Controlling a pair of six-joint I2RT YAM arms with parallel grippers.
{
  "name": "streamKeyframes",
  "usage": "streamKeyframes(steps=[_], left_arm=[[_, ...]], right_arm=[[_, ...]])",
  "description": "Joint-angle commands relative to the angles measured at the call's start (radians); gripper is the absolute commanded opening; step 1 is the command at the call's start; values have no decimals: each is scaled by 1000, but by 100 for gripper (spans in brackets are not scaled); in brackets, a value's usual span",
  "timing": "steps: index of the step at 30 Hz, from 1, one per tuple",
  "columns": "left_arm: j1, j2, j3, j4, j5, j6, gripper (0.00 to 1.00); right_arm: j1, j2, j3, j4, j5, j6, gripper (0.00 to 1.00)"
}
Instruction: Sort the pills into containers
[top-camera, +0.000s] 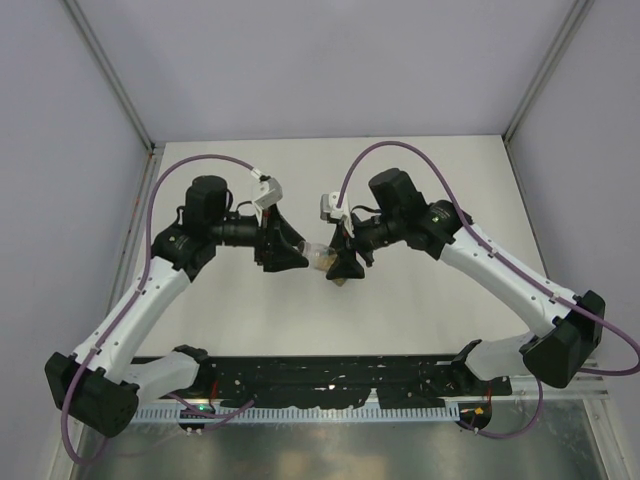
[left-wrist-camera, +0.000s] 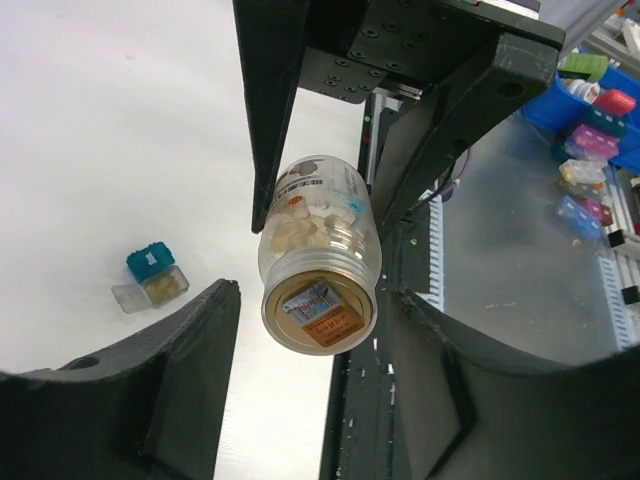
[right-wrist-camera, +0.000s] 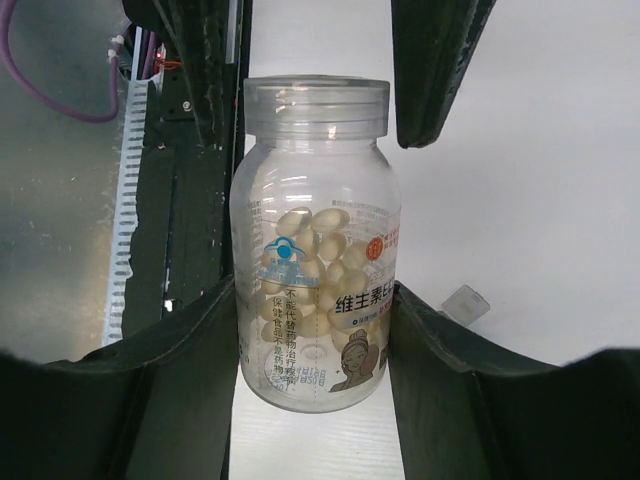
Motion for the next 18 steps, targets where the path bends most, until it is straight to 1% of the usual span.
streamKeyframes(steps=[1,3,6,11,18], left_arm=[[-13,-11,10,17,-15,61,70],[-13,-12,12,31,-22,57,81],[-13,-9,9,62,-28,8,89],[-19,8,5,100,-28,-32,93],[-84,32,4,111,-77,-34,94]], right_arm=[[1,-17,26,30,-40,15,6],[1,-23,18,36,-30,15,6],[1,-33,15,38,-27,13,6],[1,-33,15,43,-24,16,6],[1,-37,13,52,-13,22,6]])
